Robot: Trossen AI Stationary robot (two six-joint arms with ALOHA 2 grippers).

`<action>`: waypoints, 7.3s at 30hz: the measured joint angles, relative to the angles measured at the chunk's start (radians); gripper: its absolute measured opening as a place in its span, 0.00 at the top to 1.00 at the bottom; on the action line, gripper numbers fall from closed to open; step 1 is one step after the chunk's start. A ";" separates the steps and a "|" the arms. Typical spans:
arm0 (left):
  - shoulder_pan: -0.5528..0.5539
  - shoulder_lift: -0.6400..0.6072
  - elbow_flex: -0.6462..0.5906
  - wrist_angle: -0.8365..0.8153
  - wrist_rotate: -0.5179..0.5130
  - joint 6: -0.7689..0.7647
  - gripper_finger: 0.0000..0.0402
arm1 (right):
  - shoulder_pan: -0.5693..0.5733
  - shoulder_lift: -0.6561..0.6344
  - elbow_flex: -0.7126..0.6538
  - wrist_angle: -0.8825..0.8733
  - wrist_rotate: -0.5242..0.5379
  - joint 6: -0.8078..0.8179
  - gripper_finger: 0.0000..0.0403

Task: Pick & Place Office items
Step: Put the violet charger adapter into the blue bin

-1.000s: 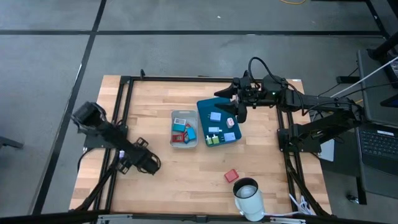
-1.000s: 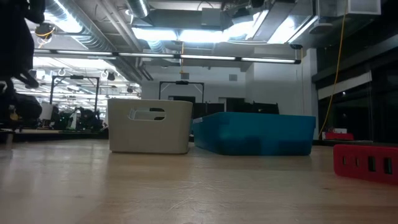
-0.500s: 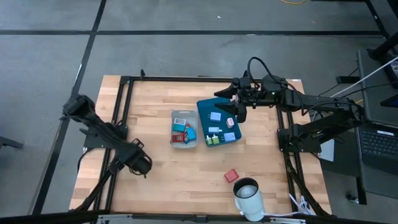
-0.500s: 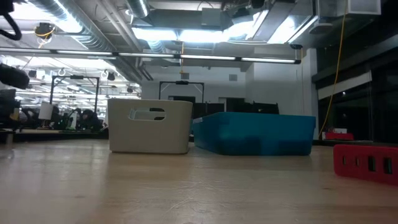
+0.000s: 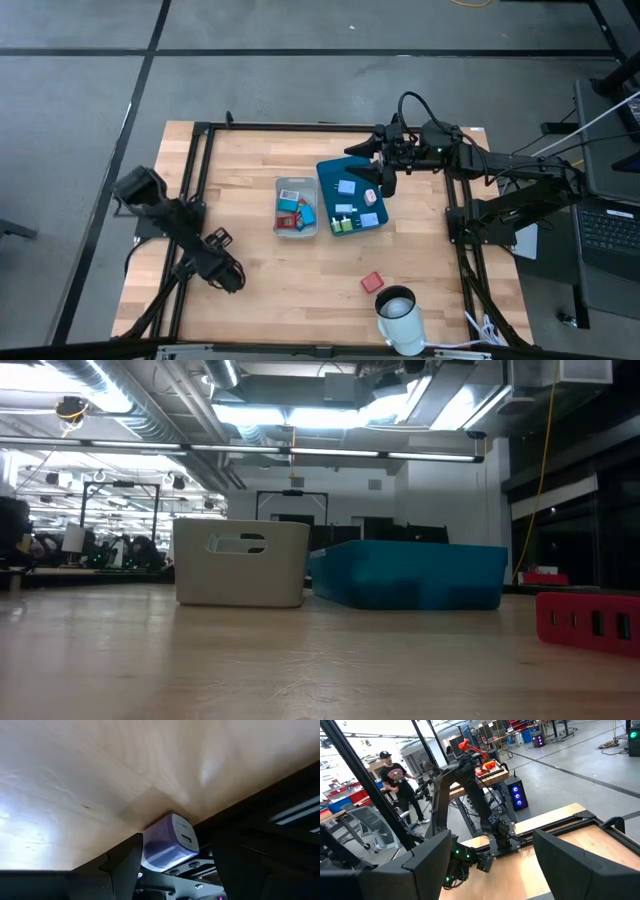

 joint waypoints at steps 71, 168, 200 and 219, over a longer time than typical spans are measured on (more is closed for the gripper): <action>0.313 0.109 -0.049 -0.029 0.217 -0.117 1.00 | 0.004 0.000 0.000 -0.006 -0.089 -0.046 0.30; 0.355 0.272 0.477 0.331 -0.069 -1.285 0.36 | -0.039 0.000 0.109 0.030 -0.468 0.078 0.30; 0.328 0.148 0.582 0.366 -0.061 -1.395 0.68 | -0.039 0.000 0.108 0.031 -0.449 0.042 0.30; 0.627 0.001 0.613 0.577 -0.311 -1.017 0.68 | -0.042 0.000 0.108 0.073 -0.448 0.037 0.30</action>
